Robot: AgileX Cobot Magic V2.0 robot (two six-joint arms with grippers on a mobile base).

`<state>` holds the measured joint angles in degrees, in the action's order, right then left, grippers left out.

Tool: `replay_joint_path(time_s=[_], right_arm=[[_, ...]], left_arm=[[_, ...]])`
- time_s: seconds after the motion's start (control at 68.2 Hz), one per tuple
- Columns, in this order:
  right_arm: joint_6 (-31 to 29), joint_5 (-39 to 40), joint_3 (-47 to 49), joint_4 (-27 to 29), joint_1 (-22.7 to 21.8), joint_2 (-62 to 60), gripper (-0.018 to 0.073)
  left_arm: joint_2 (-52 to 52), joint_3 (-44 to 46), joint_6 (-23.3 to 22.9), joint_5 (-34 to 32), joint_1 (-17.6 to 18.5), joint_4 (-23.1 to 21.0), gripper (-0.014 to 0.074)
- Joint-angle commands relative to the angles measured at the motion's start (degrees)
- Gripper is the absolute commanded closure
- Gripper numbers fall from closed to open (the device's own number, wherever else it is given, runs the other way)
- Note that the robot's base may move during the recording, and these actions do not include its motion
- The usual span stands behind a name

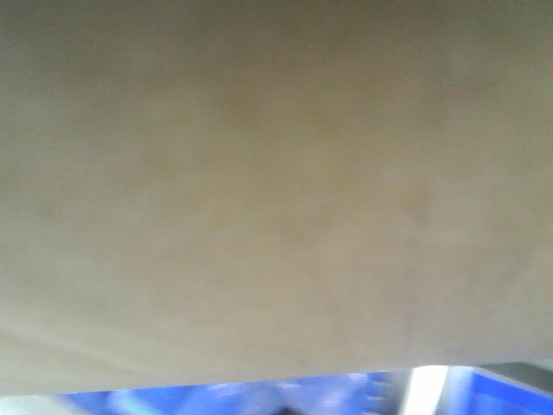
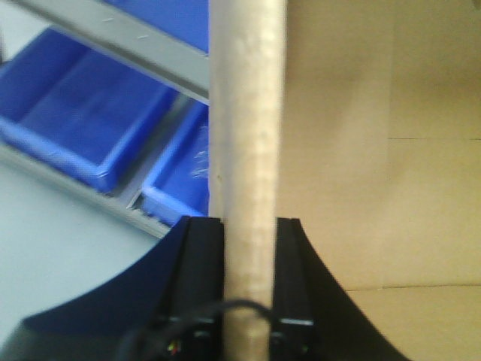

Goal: Grab box from left shelf to table start
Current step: 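Hold the box with both grippers while the base turns away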

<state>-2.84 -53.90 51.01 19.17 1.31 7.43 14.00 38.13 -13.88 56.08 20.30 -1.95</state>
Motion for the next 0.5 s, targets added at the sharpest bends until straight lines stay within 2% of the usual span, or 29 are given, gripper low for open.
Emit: replay_joint_path(time_s=[0.0, 0.484], right_arm=[[0.26, 7.95, 1.60, -1.55, -0.22, 0.88, 0.0502], [0.26, 7.95, 1.60, -1.55, -0.22, 0.88, 0.0502]], left_arm=[[0.47, 0.52, -0.19, 2.03, 0.32, 3.03, 0.0696], [0.47, 0.52, -0.19, 2.03, 0.32, 3.03, 0.0696]])
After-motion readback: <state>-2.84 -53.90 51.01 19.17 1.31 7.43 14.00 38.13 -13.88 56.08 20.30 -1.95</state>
